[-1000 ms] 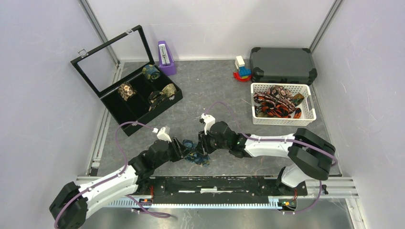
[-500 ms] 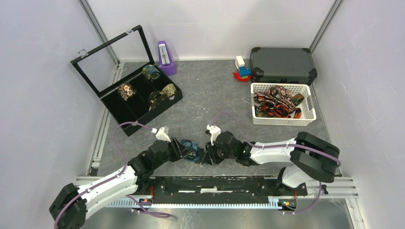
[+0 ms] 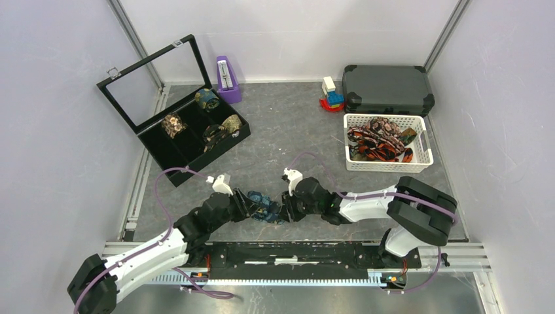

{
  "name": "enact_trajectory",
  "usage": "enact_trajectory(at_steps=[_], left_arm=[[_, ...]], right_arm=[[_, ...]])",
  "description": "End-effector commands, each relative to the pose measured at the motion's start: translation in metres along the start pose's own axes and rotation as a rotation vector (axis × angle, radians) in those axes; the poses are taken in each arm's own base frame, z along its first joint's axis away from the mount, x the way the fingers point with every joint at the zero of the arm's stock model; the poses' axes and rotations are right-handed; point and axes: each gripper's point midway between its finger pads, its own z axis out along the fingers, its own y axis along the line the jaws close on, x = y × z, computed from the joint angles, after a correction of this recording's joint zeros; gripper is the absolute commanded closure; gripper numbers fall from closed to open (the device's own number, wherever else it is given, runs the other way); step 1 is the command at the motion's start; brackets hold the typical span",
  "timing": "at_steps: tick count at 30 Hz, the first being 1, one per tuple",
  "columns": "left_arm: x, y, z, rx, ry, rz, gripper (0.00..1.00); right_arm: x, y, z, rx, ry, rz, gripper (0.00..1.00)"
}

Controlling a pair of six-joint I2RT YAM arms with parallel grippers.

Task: Roll the ties
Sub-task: Roll the tie at the center of the board.

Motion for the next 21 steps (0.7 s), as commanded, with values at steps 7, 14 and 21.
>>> enact_trajectory(at_steps=[7,14,21], left_arm=[[0.000,0.011,-0.002,-0.035,0.005,0.094,0.86],[-0.009,0.008,-0.004,-0.063,-0.015,0.120,0.89],[-0.023,0.016,-0.010,-0.166,-0.043,0.181,0.90]], right_arm=[[0.006,-0.036,0.003,0.078,0.021,-0.008,0.72],[-0.004,-0.030,-0.011,0.071,-0.009,-0.028,0.73],[-0.023,-0.037,-0.029,0.116,-0.066,-0.031,0.71]])
